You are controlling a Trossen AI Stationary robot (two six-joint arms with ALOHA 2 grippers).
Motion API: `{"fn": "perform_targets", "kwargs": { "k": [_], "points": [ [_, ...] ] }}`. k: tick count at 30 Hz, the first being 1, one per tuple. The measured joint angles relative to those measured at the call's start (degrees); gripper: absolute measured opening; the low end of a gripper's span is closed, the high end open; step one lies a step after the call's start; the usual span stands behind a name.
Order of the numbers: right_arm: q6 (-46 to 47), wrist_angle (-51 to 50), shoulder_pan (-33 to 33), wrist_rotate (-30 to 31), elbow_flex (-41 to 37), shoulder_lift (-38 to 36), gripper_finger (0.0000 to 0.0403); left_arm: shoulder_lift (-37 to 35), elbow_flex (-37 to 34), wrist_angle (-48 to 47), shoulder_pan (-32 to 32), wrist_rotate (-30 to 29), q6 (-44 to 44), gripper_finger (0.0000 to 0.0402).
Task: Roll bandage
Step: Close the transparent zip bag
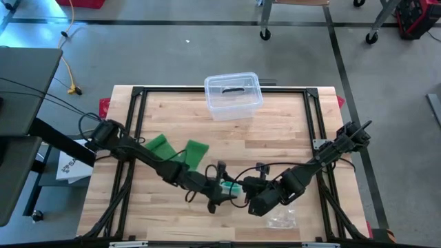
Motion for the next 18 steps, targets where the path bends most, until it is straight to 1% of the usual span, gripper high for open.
{"fn": "perform_targets", "kwargs": {
  "k": [4, 7, 12, 16, 18],
  "points": [
    [0.00, 0.87, 0.11, 0.02, 0.00, 0.00, 0.0008, 1.63, 2.56, -5.55, 0.02, -0.89, -2.12, 0.0247],
    [-0.52, 1.91, 0.28, 0.04, 0.02, 0.00, 0.0008, 1.84, 3.42, -9.71, 0.04, -2.00, -4.01, 0.0237],
    [-1.49, 2.54, 1.22, 1.11, 0.02, 0.00, 0.0008, 1.81, 3.53, -11.97, 0.13, -6.77, -6.63, 0.0197],
    [-1.53, 2.53, 2.44, 3.95, 0.02, 0.00, 0.0008, 1.81, 3.53, -11.79, 0.13, -6.53, -8.83, 0.0163],
    [-1.52, 2.53, 3.07, 5.37, 0.02, 0.00, 0.0008, 1.81, 3.53, -11.86, 0.11, -5.23, -9.96, 0.0145]
  ]
}}
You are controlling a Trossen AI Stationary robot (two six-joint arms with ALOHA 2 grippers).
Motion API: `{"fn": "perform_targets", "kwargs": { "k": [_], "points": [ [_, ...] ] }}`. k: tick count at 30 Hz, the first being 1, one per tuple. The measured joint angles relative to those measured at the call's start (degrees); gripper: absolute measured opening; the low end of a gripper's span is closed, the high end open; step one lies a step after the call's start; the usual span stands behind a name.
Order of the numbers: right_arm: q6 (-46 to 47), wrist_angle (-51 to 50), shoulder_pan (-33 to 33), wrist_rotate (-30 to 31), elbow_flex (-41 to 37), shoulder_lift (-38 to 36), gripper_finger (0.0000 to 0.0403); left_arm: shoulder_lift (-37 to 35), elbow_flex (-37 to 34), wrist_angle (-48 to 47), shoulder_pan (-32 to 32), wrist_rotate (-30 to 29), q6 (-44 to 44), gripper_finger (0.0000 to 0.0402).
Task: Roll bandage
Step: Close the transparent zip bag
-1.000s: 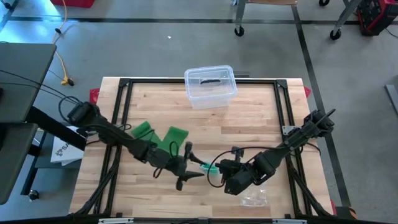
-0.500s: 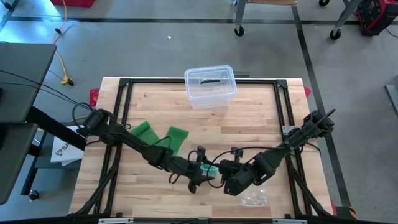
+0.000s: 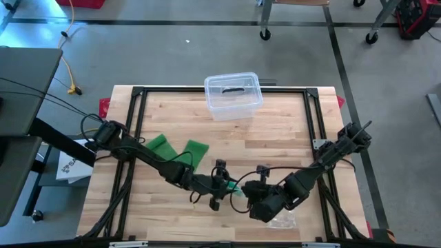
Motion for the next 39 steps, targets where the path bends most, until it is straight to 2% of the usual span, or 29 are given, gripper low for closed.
{"fn": "perform_targets", "kwargs": {
  "k": [5, 9, 13, 17, 22, 26, 29, 39],
  "points": [
    [0.00, -0.11, 1.27, 0.90, 0.00, 0.00, 0.0025, 0.00, 0.00, -0.26, 0.00, 3.53, -1.11, 0.0078],
    [2.02, -1.97, 1.96, 1.25, 0.02, 0.00, 0.0069, 0.00, 0.00, -2.39, -0.02, 3.61, -4.94, 0.0017],
    [5.54, -6.08, 3.04, 4.25, -0.06, 0.00, 0.0125, 0.00, 0.00, -4.86, -0.14, 3.45, -8.99, 0.0008],
    [6.59, -5.78, 7.00, 14.56, -2.63, -0.02, 0.0148, 0.00, 0.00, -5.42, -0.60, 3.29, -10.51, 0.0004],
    [11.53, 3.79, 11.27, 23.74, -8.53, -0.02, 0.0122, 0.00, 0.00, -4.14, -1.46, 3.26, -11.36, 0.0002],
    [7.94, 16.79, 11.57, 27.82, -13.47, -0.02, 0.0084, 0.00, 0.00, -2.84, -1.84, 3.26, -11.36, 0.0001],
    [4.31, 22.43, 10.50, 27.37, -14.97, -0.02, 0.0066, 0.00, 0.00, -2.35, -1.81, 3.30, -11.71, 0.0001],
    [-7.00, 31.11, 7.68, 21.96, -14.99, -0.02, 0.0023, 0.00, -0.02, -2.39, -1.81, 3.54, -12.36, 0.0001]
  ]
}}
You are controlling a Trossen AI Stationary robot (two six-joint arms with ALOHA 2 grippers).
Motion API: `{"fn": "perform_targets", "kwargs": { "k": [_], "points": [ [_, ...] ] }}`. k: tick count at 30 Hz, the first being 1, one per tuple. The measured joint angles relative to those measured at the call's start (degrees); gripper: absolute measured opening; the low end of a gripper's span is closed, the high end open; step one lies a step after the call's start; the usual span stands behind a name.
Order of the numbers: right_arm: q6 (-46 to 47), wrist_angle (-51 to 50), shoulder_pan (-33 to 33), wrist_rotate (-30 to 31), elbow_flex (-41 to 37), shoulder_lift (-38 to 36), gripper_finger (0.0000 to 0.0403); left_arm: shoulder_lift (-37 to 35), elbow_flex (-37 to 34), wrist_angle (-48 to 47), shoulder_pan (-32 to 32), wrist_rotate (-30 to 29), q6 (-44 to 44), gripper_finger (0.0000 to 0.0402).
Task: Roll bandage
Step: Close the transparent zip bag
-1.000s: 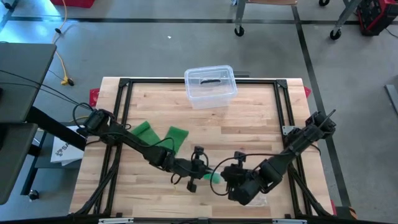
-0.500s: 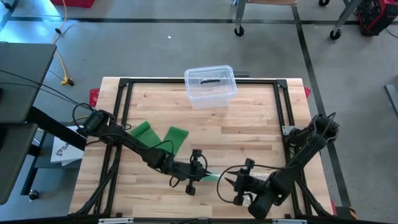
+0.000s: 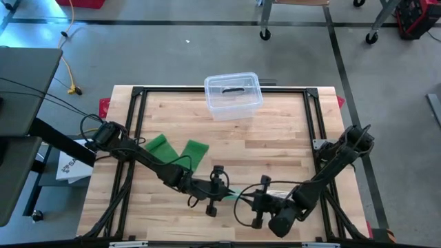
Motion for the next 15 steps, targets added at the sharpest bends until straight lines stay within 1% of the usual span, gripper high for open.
{"fn": "perform_targets", "kwargs": {
  "k": [4, 7, 11, 15],
  "points": [
    [-0.66, 0.24, -1.00, -2.03, 0.00, 0.00, 0.0008, 0.00, -0.07, -0.39, 0.00, 0.05, -0.26, 0.0001],
    [-1.94, 1.39, -1.98, -2.05, 0.00, 0.00, 0.0016, -0.02, -0.07, -0.35, 0.00, 0.66, -0.49, 0.0001],
    [-1.90, 2.45, -3.31, -1.87, 0.00, 0.00, 0.0051, -0.04, -0.07, -0.11, -0.04, 1.26, -0.51, 0.0001],
    [-2.02, 2.70, -3.71, -3.34, 0.01, 0.00, 0.0104, -0.04, -0.07, 0.07, 0.00, 1.19, -0.52, 0.0001]
  ]
}}
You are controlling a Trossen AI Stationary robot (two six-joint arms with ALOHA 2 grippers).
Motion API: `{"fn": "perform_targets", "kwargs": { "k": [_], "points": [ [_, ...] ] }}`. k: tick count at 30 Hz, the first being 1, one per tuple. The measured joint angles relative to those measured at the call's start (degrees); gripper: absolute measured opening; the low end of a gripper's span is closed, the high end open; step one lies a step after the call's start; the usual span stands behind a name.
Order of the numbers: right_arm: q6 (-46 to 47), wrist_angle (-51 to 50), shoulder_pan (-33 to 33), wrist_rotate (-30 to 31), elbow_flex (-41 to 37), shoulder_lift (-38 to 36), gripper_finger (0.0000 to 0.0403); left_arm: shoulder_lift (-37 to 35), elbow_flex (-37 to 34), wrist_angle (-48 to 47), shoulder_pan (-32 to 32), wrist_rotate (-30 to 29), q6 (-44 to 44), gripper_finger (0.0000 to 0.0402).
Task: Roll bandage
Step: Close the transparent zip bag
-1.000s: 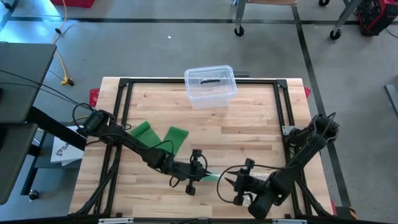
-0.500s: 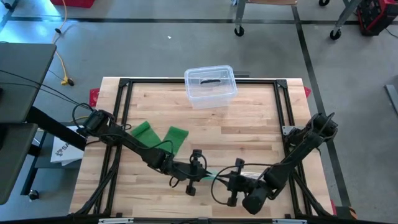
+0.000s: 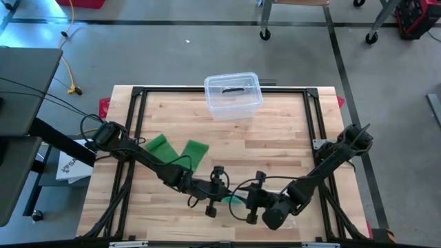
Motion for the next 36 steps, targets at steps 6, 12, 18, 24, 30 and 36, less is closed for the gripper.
{"fn": "perform_targets", "kwargs": {
  "k": [6, 12, 18, 24, 30, 36],
  "points": [
    [-0.76, -1.01, 1.39, -3.19, 0.01, -2.16, 0.0168, 0.00, 0.00, 0.01, 0.00, -0.14, 0.02, 0.0001],
    [2.02, -4.70, 4.26, -3.25, 0.06, -5.77, 0.0142, 0.00, 0.02, -0.02, -0.02, -0.14, 0.02, 0.0000],
    [4.93, -8.51, 4.37, -3.31, 0.08, -5.78, 0.0074, 0.00, 0.02, -0.04, -0.02, -0.11, 0.02, 0.0000],
    [3.76, -8.53, 3.01, -3.52, 0.05, -5.68, 0.0023, 0.00, 0.02, -0.09, -0.09, -0.11, -0.01, 0.0000],
    [3.45, -8.30, 1.55, -6.51, -0.01, -5.67, 0.0003, 0.00, 0.02, -0.26, -0.11, -0.02, -0.01, 0.0000],
    [1.32, -5.79, 0.53, -6.55, -0.01, -5.23, 0.0004, 0.00, 0.02, -0.06, -0.11, -0.04, -0.01, 0.0000]
  ]
}}
